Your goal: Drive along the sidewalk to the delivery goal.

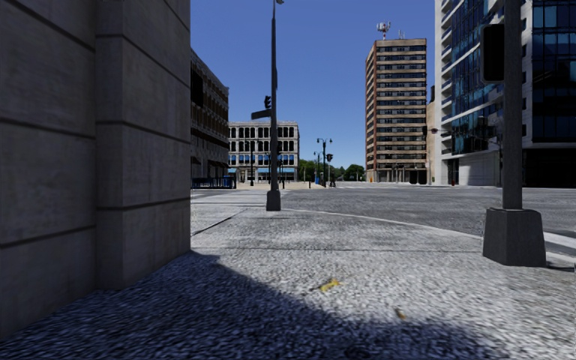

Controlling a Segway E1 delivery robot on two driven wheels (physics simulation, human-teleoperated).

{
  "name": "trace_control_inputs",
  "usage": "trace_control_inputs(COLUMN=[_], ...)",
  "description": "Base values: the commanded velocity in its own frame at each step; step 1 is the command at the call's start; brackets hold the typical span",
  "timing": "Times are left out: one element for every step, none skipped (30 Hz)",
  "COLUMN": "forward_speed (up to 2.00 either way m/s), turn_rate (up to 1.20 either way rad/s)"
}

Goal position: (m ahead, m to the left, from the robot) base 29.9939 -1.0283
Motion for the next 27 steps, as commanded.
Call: trace_control_inputs(forward_speed=[2.0, 2.0, 2.0, 2.0, 2.0, 2.0, 2.0, 2.0, 2.0, 2.0, 2.0, 2.0, 2.0, 2.0, 2.0, 2.0, 2.0, 2.0, 2.0, 2.0, 2.0, 2.0, 2.0, 2.0, 2.0, 2.0, 2.0], turn_rate=[0.0, 0.0, 0.0, 0.0, 0.0, 0.0, 0.0, 0.0, 0.0, 0.0, 0.0, 0.0, 0.0, 0.0, 0.0, 0.01, 0.1, 0.1, 0.17, 0.19, 0.2, 0.2, 0.2, 0.22, 0.28, 0.28, 0.36])
